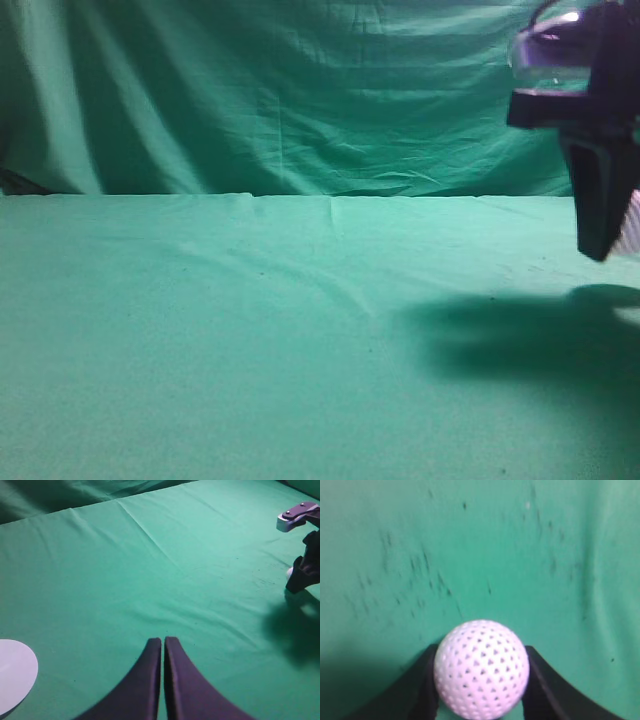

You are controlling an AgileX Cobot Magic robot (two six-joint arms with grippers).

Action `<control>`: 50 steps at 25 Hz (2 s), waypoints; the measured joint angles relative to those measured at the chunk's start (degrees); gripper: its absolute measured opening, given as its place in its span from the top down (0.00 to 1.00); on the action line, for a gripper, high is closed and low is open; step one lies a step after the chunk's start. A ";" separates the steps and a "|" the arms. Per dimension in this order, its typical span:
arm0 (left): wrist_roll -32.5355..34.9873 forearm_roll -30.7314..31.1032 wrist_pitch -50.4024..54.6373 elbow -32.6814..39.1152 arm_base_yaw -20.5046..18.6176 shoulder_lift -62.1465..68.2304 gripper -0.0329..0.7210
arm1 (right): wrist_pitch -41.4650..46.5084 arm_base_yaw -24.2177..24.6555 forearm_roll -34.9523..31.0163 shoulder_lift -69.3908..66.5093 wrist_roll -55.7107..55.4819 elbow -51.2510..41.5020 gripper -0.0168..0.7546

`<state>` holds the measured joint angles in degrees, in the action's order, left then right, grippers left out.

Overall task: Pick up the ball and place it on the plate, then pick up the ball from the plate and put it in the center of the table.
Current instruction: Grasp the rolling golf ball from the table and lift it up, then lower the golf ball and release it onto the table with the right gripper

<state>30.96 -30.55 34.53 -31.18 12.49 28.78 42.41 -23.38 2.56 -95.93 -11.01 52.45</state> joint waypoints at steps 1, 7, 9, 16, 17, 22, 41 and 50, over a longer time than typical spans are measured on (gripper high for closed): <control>0.00 0.00 0.00 0.00 0.00 0.00 0.96 | 1.14 0.00 0.00 0.00 0.00 1.54 0.54; 0.00 0.21 0.00 0.00 0.00 0.00 0.96 | 10.43 -0.38 -0.11 0.00 2.48 13.45 0.54; 0.00 0.20 0.00 0.00 0.00 0.00 0.96 | 13.40 -1.67 -0.11 0.00 2.73 17.93 0.54; 0.00 0.76 0.00 0.00 0.00 0.00 0.96 | 17.89 -9.67 0.07 -6.66 4.04 32.25 0.54; 0.00 1.17 0.00 0.00 0.00 0.00 0.96 | 18.88 -10.55 0.07 -8.66 4.13 34.52 0.54; 0.00 1.46 0.00 0.00 0.00 0.00 0.96 | 22.96 -14.01 -0.04 -21.62 4.36 49.15 0.54; 0.12 1.90 0.00 0.00 0.00 0.00 0.96 | 21.68 -16.60 -5.16 -43.01 6.36 71.46 0.54; 0.12 1.99 0.00 0.00 0.00 0.00 0.96 | 23.42 -16.60 -4.39 -41.60 6.75 73.38 0.47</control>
<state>31.08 -28.56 34.53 -31.18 12.49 28.78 65.84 -39.98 -1.83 -137.53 -4.26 125.83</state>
